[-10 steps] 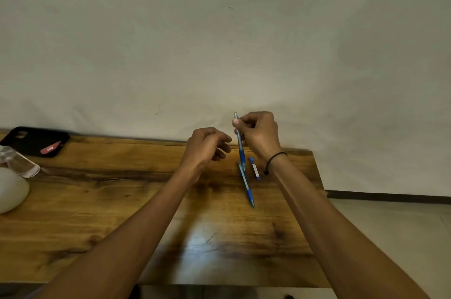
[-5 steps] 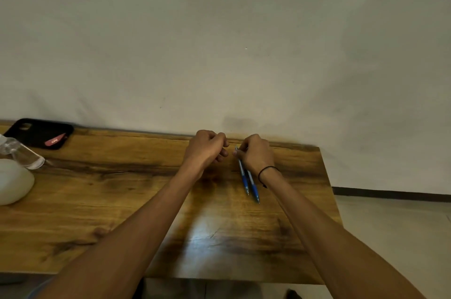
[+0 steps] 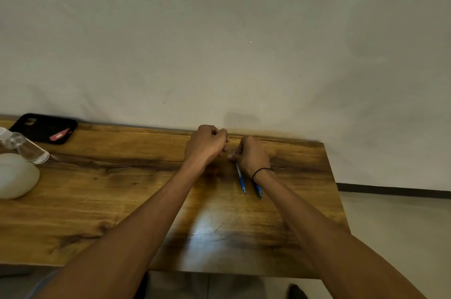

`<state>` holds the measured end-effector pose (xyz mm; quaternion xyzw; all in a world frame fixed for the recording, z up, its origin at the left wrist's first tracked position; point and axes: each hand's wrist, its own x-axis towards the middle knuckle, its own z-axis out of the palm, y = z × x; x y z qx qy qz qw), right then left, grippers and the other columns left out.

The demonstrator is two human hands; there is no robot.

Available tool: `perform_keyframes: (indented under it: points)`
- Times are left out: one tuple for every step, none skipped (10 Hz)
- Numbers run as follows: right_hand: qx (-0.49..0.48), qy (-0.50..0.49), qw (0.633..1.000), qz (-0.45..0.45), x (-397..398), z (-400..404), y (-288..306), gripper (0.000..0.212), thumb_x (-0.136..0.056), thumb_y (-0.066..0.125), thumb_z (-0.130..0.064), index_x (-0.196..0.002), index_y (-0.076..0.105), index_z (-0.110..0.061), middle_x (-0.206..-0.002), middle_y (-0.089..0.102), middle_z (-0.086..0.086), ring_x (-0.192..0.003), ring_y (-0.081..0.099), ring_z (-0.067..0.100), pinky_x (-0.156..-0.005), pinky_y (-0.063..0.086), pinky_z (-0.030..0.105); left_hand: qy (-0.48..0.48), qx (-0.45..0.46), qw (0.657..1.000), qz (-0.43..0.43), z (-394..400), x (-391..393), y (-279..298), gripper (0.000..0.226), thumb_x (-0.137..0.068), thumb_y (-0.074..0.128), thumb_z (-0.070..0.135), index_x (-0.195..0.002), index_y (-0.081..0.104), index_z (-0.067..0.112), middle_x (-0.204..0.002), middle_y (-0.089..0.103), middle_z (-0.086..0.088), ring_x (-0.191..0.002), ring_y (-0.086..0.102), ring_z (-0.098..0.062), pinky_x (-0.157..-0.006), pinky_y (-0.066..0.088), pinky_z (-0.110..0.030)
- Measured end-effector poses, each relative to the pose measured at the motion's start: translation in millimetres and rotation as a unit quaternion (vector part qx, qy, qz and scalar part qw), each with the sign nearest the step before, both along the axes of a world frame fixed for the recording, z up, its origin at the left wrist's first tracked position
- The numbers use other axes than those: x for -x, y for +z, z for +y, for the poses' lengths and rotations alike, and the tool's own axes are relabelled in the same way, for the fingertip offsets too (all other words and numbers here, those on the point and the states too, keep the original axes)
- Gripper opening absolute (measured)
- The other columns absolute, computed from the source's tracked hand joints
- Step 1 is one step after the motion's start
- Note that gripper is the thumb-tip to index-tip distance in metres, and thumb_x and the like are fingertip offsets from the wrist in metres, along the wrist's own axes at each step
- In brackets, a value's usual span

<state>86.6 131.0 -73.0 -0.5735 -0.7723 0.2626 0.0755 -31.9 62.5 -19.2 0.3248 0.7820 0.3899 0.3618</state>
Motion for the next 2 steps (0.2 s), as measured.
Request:
perform_keyframes:
  points:
    - [0.0,0.0,1.0,0.016,-2.1,-3.3,-0.8,0.035,-0.081,0.087,-0.036,-0.092,0.064,-0.012,-0.094,0.07,0.007,-0.09,0.067,0.026,-0.08,0.059,0.049,0.0,0.0,1.0,0.008,-2.1,0.0,0.5,0.02,-0.096,0.057,0.029,-0.085,0.073,0.024,-0.074,0.078,0.002,-0.072,0.076,-0.016,-0.087,0.063,-0.049]
    - [-0.011,-0.004,1.0,0.023,-4.2,-0.4,3.6,0.035,-0.082,0.085,-0.039,-0.086,0.064,-0.011,-0.087,0.07,0.007,-0.086,0.067,0.027,-0.078,0.059,0.049,-0.003,-0.005,1.0,0.028,-8.3,0.8,4.8,0.019,-0.099,0.057,0.029,-0.091,0.073,0.023,-0.079,0.078,0.002,-0.076,0.075,-0.017,-0.087,0.063,-0.048]
